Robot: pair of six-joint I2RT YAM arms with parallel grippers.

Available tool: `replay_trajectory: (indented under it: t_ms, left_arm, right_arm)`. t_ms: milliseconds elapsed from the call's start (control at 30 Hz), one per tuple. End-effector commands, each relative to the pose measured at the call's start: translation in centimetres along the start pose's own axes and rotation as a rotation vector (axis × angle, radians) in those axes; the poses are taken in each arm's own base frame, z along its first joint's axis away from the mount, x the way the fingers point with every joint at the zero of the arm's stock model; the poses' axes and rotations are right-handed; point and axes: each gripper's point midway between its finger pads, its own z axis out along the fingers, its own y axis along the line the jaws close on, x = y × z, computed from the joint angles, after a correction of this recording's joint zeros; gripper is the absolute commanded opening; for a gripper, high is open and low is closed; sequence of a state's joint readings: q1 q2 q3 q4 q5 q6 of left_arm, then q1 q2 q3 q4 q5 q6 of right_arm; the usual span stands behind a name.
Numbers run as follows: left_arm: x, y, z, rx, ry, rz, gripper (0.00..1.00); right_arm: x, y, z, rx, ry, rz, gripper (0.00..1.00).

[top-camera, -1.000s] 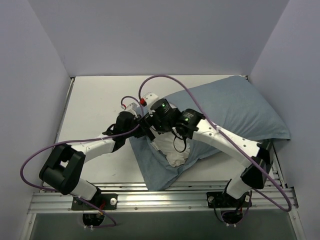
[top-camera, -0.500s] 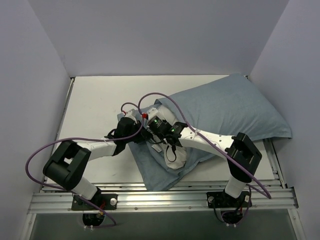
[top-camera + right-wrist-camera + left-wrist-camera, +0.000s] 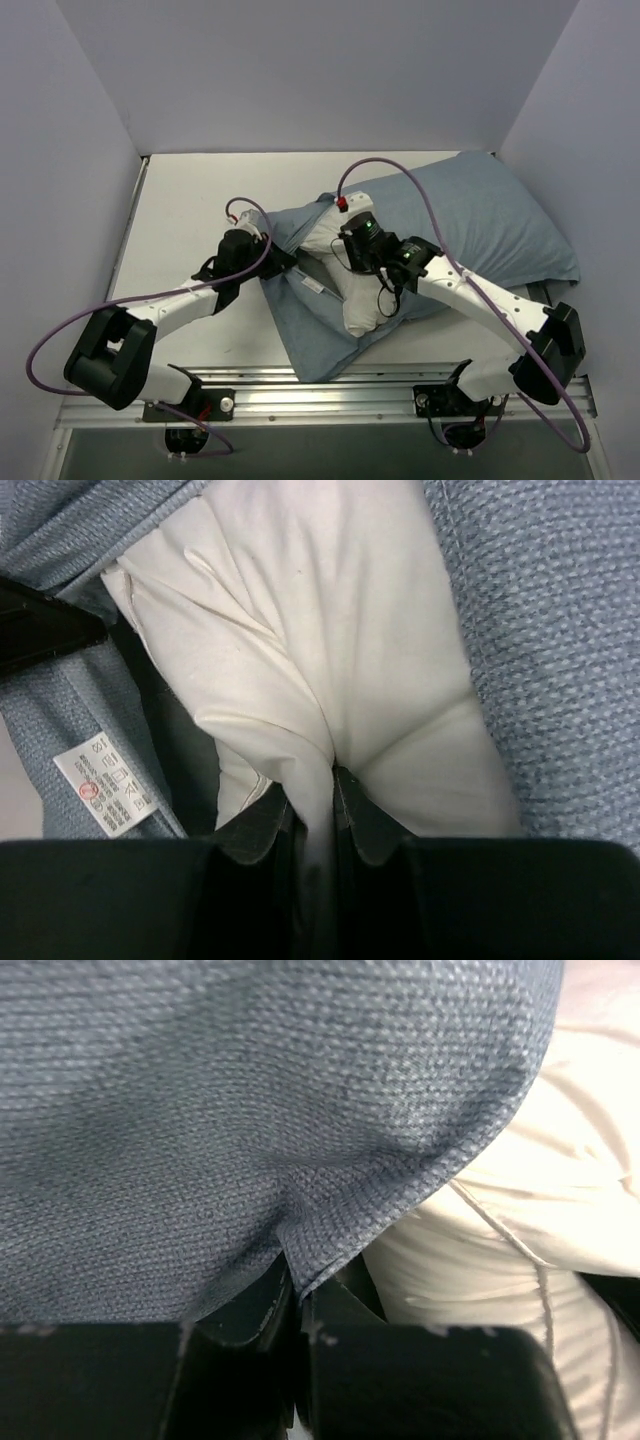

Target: Remove the pillowcase from the pillow

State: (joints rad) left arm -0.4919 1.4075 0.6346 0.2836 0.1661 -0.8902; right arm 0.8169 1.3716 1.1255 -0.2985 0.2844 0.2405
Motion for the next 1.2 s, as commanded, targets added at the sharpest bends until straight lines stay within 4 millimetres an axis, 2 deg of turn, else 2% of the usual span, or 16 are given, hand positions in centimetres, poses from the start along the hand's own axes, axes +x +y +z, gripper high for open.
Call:
replay_trajectory:
  t_ms: [0,100,167,233,267,367,400,500,533,567,633,667,900,1000,1067,1167]
  left_arm:
    - [-5.2,6.7,-2.2,-0.275,-0.198,-0.045,0.08]
    - [-6.7,7.1,-2.8,-0.297,-0.242,-0.062,0.06]
    - [-6.8,7.5,-2.9,-0.331,-0.235,-0.061,0.06]
    - [-7.3,6.6,-2.7,-0.307,-0.219,-0.017,0.09]
    - [-7.5,6.0,-2.6,-0.288,-0.211,0.006,0.20]
    - [-8.6,2.7,-3.1,-0.191,-0.220,0.134,0.40]
    - [-9.0,1.2,-3.7,-0.152,-0.233,0.219,0.54]
    - [-10.5,-2.6,-5.2,-0.087,-0.276,0.409,0.71]
    - [-9.8,-3.8,-5.4,-0.069,-0.263,0.464,0.80]
    - [-10.6,-5.3,-5.8,-0.060,-0.294,0.507,0.83]
    - [-10.1,-7.0,-6.0,-0.046,-0.290,0.614,0.86]
    - [-10.8,-8.2,-6.3,-0.042,-0.313,0.634,0.86]
    - [-9.8,-10.4,-3.4,-0.034,-0.267,0.716,0.86]
    - [-8.5,-10.6,-2.1,-0.015,-0.221,0.703,0.85]
    - [-6.9,-9.5,-1.2,-0.043,-0.160,0.701,0.84]
    - [-5.7,-8.4,-0.3,-0.072,-0.118,0.695,0.83]
  right_arm:
    - [3.3,-5.7,-3.8,0.118,0.131,0.006,0.00]
    - [3.3,-4.3,-4.5,-0.012,0.143,0.043,0.00]
    - [3.6,-2.7,-4.8,-0.109,0.160,0.048,0.00]
    - [3.8,-1.6,-5.2,-0.183,0.170,0.041,0.00]
    - [3.9,-1.1,-5.2,-0.212,0.171,0.032,0.00]
    - [4.3,-0.4,-5.2,-0.250,0.190,0.026,0.00]
    - [4.4,-0.3,-5.2,-0.258,0.195,0.024,0.00]
    - [4.0,0.2,-5.1,-0.282,0.189,0.029,0.00]
    - [4.0,0.5,-5.0,-0.295,0.189,0.029,0.00]
    - [3.9,0.7,-4.8,-0.300,0.188,0.028,0.00]
    - [3.7,0.9,-4.7,-0.303,0.189,0.027,0.00]
    - [3.7,1.1,-4.5,-0.304,0.194,0.020,0.00]
    - [3.3,1.6,-4.0,-0.301,0.185,0.011,0.00]
    - [3.0,1.5,-3.7,-0.288,0.173,0.018,0.00]
    - [3.0,1.6,-3.5,-0.281,0.174,0.021,0.00]
    - [3.0,1.6,-3.2,-0.268,0.175,0.027,0.00]
